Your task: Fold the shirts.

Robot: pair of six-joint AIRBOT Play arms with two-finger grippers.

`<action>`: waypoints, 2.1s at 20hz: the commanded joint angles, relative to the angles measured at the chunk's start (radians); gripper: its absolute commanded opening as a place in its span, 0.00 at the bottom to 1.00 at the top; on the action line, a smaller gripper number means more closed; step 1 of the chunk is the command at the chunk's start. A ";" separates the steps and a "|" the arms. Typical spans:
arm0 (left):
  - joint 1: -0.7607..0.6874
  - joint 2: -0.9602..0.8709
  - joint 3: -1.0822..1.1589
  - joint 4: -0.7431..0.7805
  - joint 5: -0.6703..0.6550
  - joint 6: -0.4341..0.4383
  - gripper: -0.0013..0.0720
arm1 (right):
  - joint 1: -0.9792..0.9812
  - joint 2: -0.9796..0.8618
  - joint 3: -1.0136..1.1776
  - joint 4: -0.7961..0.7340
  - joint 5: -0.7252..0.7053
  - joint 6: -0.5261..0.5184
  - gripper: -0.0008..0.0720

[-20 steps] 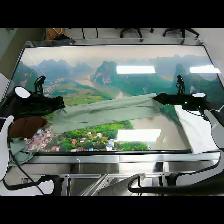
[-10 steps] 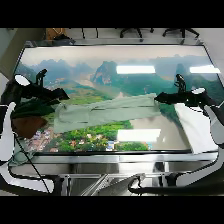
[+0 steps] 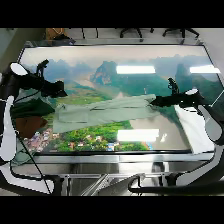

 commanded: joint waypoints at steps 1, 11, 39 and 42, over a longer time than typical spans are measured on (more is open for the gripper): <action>-0.109 -0.004 -0.011 0.000 0.063 -0.008 0.05 | -0.017 0.029 0.053 0.026 0.128 0.026 0.03; -0.614 -0.223 -0.071 -0.203 0.520 -0.007 0.05 | -0.080 0.333 0.304 0.033 0.523 0.244 0.03; -0.050 0.225 0.350 -0.208 -0.066 -0.021 0.05 | 0.636 0.174 0.303 0.083 -0.148 0.324 0.04; 0.018 0.309 0.238 -0.208 -0.056 0.042 0.05 | 0.867 -0.022 0.304 0.111 -0.477 0.253 0.05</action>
